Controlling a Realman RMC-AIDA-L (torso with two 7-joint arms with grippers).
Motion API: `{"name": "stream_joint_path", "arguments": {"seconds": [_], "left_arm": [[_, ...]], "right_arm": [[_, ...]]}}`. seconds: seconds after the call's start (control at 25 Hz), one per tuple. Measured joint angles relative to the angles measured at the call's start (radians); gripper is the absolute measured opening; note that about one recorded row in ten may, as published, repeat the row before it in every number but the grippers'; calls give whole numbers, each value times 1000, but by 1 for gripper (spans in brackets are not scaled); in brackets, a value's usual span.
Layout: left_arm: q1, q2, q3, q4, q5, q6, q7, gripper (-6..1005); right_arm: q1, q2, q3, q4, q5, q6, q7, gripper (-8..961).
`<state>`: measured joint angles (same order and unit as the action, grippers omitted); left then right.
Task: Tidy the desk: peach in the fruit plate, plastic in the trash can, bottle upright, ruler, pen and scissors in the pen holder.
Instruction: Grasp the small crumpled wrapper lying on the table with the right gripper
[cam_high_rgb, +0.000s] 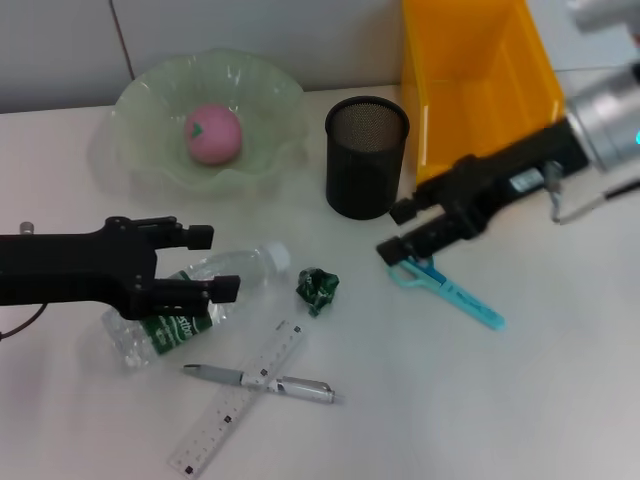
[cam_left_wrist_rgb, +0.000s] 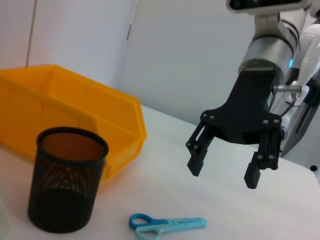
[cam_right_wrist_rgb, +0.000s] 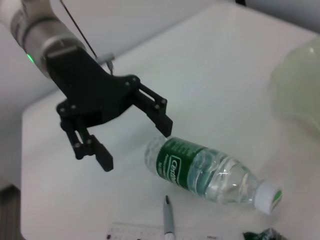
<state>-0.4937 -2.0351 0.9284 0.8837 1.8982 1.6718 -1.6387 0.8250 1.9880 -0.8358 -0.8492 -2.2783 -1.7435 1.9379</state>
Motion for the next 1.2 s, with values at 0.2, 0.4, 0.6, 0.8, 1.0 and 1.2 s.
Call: {"name": "stream_joint_path", "arguments": {"seconds": [0.2, 0.4, 0.6, 0.8, 1.0, 1.2], "left_arm": [[16, 20, -7, -2, 1, -9, -6, 842], [23, 31, -38, -4, 1, -8, -8, 842], [28, 33, -43, 0, 1, -4, -12, 842], [28, 38, -43, -1, 1, -2, -21, 842], [31, 38, -43, -4, 1, 1, -24, 842], [32, 38, -43, -5, 1, 2, -25, 842]], "right_arm": [[103, 14, -121, 31, -86, 77, 58, 671], [154, 48, -238, 64, -119, 164, 82, 669], [158, 89, -315, 69, -159, 272, 79, 668], [153, 96, -389, 99, -143, 370, 78, 667], [159, 99, -426, 146, -123, 440, 68, 665], [154, 99, -487, 167, -82, 496, 57, 664]]}}
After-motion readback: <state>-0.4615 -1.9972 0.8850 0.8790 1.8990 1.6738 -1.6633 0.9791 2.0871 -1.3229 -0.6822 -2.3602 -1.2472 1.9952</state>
